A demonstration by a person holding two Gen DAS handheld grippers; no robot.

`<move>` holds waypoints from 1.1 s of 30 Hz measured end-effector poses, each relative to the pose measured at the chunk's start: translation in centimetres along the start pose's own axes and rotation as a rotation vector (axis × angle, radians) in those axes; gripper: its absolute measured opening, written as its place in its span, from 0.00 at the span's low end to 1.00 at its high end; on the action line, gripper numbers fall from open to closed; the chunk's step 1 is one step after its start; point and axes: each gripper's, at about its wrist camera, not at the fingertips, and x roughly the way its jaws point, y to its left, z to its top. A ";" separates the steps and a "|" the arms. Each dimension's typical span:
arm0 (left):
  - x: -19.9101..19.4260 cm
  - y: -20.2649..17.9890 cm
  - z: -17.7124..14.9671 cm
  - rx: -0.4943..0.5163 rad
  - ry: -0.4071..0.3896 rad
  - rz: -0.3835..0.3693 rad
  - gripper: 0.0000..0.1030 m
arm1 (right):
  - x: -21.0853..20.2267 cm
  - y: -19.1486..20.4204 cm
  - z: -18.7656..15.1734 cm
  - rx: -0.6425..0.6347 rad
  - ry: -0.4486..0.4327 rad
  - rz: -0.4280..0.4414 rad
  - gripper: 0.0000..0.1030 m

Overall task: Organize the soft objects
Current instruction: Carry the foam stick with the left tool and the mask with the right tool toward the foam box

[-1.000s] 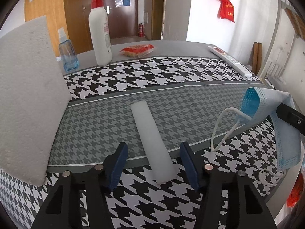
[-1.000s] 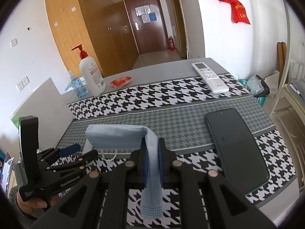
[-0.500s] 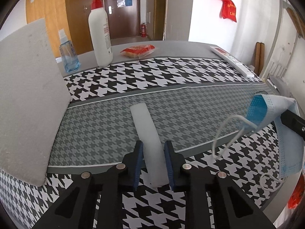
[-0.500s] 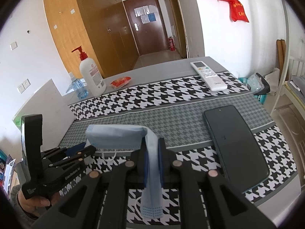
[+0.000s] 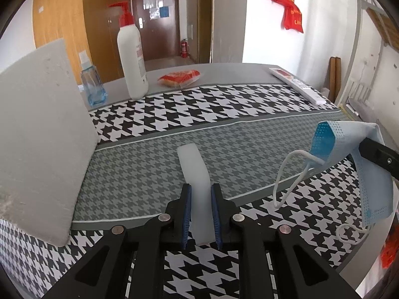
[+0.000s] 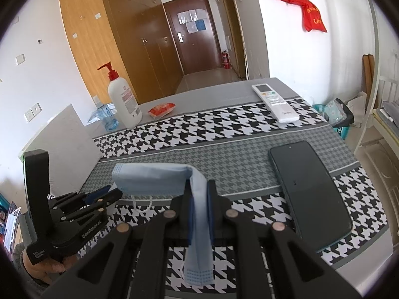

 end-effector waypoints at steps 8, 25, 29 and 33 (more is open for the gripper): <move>-0.8 -0.1 -0.2 0.026 -0.018 0.000 0.17 | -0.4 0.4 -0.1 -0.013 -0.006 0.003 0.12; -2.8 0.5 -0.3 0.038 -0.074 -0.015 0.19 | -0.6 1.5 0.1 -0.026 -0.017 0.004 0.12; -3.4 0.6 -0.3 0.046 -0.086 -0.018 0.19 | -0.8 1.8 0.3 -0.024 -0.024 0.006 0.12; -4.4 1.0 -0.2 0.056 -0.117 -0.015 0.19 | -1.0 2.1 0.5 -0.021 -0.035 0.010 0.12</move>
